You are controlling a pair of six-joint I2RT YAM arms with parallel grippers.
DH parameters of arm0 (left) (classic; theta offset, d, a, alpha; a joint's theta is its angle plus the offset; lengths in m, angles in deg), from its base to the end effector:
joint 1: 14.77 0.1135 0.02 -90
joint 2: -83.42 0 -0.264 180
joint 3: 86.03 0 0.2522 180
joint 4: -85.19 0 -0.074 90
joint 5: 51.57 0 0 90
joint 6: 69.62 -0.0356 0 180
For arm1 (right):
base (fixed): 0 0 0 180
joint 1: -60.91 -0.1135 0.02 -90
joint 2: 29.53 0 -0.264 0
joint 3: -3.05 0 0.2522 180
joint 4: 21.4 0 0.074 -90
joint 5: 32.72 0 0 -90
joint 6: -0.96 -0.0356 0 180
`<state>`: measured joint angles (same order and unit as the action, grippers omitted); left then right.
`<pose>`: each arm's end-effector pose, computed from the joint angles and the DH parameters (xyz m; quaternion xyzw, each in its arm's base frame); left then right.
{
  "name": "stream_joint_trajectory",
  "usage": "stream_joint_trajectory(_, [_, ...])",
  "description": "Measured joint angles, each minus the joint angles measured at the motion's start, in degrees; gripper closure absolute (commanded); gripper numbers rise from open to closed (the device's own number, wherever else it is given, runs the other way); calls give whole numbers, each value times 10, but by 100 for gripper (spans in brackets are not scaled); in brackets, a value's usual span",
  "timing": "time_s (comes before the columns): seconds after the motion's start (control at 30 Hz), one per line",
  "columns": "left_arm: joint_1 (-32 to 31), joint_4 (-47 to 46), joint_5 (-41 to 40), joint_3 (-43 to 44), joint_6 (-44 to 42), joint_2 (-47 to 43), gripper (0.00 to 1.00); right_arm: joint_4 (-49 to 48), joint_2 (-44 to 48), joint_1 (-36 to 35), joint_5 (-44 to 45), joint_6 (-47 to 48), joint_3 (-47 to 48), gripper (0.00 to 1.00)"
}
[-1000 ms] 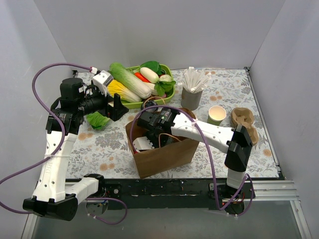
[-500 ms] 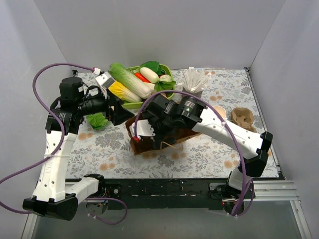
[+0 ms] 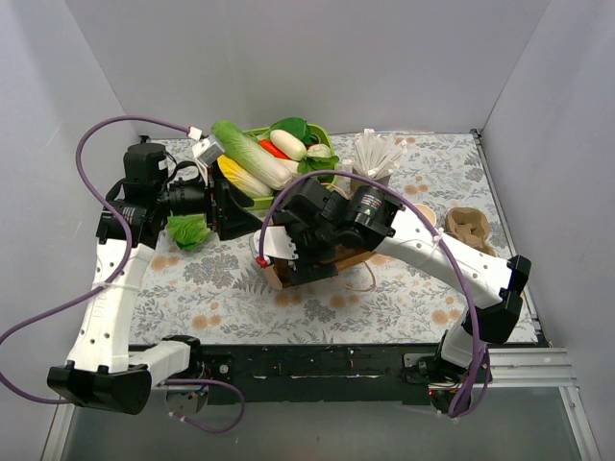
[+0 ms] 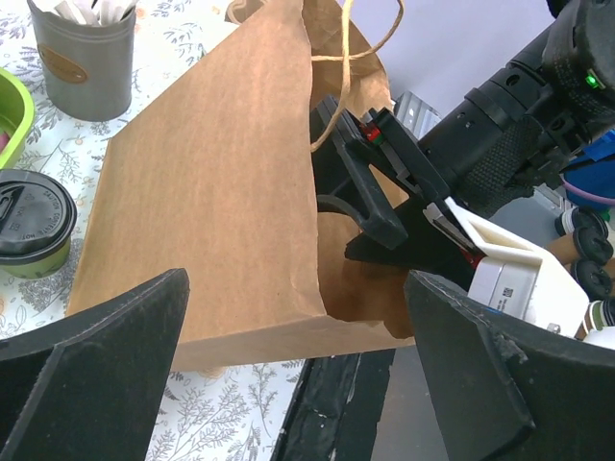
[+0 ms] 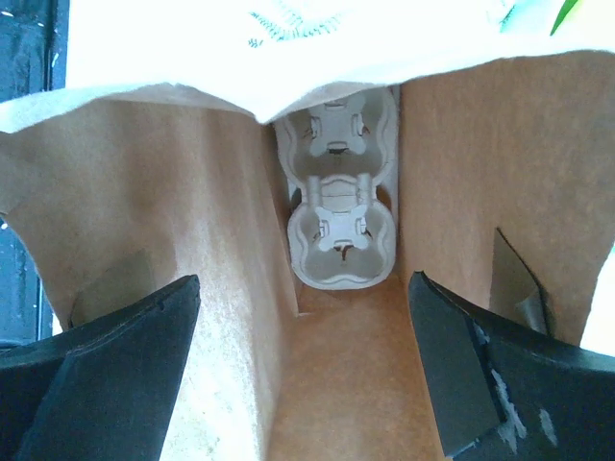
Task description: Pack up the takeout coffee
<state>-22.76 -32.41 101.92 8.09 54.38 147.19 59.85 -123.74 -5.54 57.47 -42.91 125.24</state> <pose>0.1908 -0.0590 0.4300 0.0809 0.7822 -0.5773 0.2197 0.1310 0.3003 0.4073 -0.7892 0.5272 0.0540 0.3104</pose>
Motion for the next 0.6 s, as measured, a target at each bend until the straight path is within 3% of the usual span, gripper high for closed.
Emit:
stream_joint_trajectory(0.3, [-29,-31,-16,17,1,35,5,-18,0,0,-3,-16,16,3])
stream_joint_trajectory(0.6, [-102,-8,-99,37,-80,80,31,-60,0,26,1,-47,28,3])
